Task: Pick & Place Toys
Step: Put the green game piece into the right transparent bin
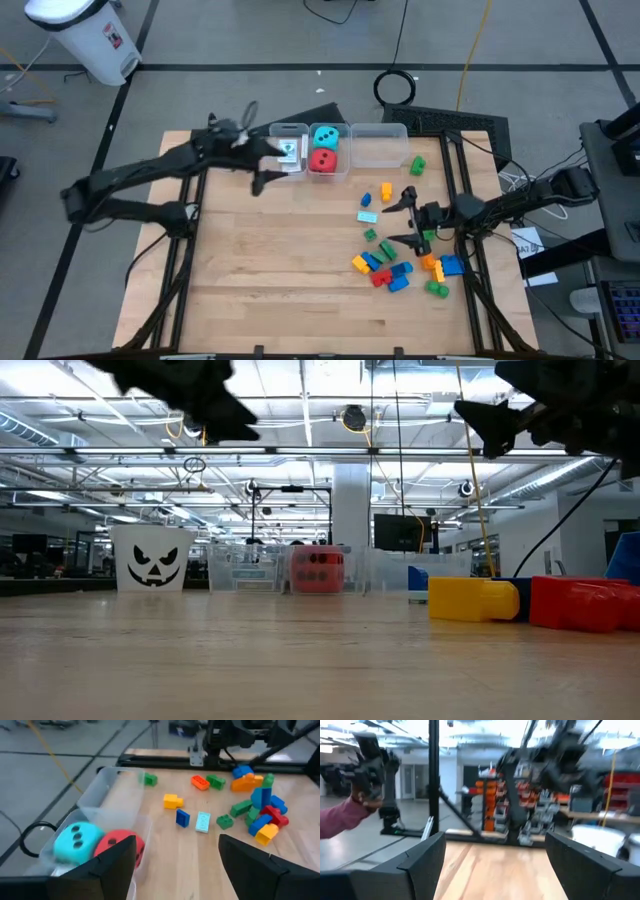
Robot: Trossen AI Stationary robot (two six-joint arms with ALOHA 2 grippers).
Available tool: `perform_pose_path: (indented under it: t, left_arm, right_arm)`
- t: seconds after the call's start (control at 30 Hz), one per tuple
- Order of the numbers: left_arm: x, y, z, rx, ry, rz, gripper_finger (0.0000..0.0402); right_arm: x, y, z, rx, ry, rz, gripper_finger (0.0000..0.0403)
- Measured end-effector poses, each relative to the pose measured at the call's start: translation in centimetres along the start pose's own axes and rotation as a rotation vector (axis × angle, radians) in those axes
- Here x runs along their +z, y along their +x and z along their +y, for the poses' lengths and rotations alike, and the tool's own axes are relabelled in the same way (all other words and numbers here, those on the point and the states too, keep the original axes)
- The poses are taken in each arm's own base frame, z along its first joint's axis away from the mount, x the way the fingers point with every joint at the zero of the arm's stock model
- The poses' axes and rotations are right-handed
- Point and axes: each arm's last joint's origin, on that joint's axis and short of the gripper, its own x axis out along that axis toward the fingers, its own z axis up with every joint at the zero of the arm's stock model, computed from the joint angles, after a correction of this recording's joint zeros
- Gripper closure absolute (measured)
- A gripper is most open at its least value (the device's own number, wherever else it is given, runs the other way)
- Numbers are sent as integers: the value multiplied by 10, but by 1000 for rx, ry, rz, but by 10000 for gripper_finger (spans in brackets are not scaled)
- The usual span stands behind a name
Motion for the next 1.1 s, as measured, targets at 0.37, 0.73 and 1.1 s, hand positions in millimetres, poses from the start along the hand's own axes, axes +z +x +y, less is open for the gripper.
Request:
perform_pose_path:
  t: [0.37, 0.73, 1.1]
  left_arm:
    - [-80, -55, -34, 40, -103, -260, 114]
    - [-148, -40, -64, 30, -130, -443, 114]
    - [-158, -39, -71, 162, -71, -370, 114]
  right_arm:
    - [9, -1, -10, -57, -41, -95, 87]
    - [21, 8, -14, -65, 90, -134, 87]
    - [17, 33, -12, -135, 192, 175, 87]
